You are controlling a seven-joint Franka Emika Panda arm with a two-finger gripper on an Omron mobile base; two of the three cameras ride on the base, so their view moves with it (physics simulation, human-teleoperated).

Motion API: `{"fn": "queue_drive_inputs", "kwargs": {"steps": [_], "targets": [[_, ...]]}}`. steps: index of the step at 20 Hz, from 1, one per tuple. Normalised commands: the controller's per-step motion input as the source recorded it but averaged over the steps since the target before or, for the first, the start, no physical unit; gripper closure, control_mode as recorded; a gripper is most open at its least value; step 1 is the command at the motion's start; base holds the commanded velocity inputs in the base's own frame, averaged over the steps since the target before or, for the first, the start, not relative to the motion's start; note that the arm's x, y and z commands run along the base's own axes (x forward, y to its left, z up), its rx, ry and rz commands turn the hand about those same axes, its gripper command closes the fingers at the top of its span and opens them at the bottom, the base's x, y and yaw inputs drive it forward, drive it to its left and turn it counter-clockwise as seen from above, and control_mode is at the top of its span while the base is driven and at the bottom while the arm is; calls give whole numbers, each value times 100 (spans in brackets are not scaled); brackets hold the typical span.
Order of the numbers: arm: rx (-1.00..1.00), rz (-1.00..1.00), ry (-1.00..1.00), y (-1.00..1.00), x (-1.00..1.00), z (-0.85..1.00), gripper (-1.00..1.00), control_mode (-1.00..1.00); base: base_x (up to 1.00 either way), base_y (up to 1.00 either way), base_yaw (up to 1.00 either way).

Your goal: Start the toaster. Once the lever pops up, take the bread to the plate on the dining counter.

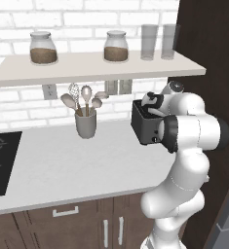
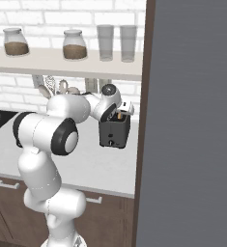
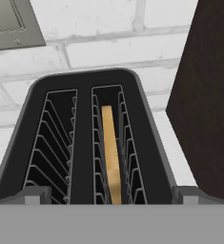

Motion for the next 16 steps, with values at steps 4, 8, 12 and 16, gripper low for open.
{"fn": "queue_drive_inputs", "kwargs": {"steps": [4,8,12,16], "targets": [[0,0,0,0,0,0,-100,-100,0,0,0],[0,0,0,0,0,0,-100,-100,0,0,0],[0,0,0,0,0,0,-100,-100,0,0,0],[0,0,0,0,0,0,-100,-100,0,0,0]]}}
